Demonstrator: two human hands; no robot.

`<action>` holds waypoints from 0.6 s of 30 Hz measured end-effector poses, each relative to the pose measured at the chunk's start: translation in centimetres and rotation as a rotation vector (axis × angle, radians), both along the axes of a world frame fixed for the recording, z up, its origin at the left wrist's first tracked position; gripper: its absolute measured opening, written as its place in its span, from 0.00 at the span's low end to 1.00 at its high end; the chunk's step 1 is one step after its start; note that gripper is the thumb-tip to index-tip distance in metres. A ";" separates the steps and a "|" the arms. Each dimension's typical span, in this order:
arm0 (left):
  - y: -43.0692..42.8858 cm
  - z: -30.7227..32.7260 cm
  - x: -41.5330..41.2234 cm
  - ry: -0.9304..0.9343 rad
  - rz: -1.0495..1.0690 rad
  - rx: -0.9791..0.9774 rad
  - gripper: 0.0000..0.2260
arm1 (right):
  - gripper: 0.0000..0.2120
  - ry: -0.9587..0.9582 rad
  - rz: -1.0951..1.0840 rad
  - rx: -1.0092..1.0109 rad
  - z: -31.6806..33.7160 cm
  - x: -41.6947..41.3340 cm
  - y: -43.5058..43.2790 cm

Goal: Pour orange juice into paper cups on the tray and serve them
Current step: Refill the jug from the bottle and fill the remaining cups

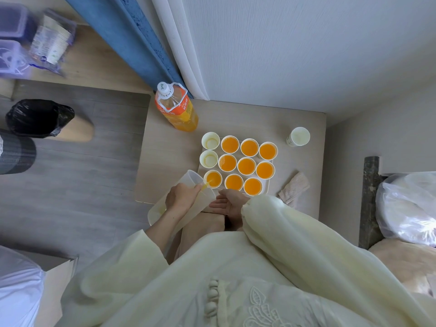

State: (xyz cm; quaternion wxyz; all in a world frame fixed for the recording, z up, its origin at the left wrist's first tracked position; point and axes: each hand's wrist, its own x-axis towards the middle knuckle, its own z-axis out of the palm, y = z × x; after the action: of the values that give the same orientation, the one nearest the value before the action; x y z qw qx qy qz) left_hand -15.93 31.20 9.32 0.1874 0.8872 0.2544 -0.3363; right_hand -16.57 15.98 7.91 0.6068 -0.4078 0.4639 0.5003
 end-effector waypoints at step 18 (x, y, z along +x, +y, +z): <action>0.1 -0.2 0.0 -0.004 0.010 0.004 0.28 | 0.14 -0.009 -0.017 0.013 -0.1 -0.2 0.0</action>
State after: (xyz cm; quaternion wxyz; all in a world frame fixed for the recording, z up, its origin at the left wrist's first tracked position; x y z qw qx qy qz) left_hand -15.94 31.35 9.15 0.1877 0.8868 0.2595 -0.3332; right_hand -16.79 15.96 7.76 0.6159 -0.4022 0.4610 0.4964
